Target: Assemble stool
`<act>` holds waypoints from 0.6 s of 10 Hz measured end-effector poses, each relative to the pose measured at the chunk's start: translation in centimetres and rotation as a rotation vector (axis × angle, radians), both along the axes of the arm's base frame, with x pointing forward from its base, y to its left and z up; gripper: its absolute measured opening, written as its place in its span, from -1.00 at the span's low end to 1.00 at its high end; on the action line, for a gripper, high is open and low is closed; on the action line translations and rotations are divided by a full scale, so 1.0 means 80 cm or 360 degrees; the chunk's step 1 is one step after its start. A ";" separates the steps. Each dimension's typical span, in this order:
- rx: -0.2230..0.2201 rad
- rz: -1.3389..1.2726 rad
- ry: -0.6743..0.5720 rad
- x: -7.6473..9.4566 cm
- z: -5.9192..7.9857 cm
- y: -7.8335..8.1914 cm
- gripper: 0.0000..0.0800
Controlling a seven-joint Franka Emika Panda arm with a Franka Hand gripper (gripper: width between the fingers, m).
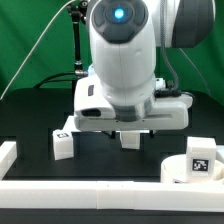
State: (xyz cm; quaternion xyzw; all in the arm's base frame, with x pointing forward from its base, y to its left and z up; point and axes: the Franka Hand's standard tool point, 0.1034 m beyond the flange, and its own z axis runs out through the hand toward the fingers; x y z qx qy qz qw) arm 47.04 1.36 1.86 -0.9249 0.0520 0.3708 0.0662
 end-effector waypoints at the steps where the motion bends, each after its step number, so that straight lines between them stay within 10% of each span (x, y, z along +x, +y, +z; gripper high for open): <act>1: 0.0011 0.0011 0.0063 0.003 -0.007 0.002 0.62; 6: 0.0043 0.0027 0.0392 -0.005 -0.018 0.002 0.62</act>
Offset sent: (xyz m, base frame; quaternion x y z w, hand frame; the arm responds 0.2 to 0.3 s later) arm 0.0020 -0.0032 -0.0029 -0.0026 -0.1920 -0.0023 0.9814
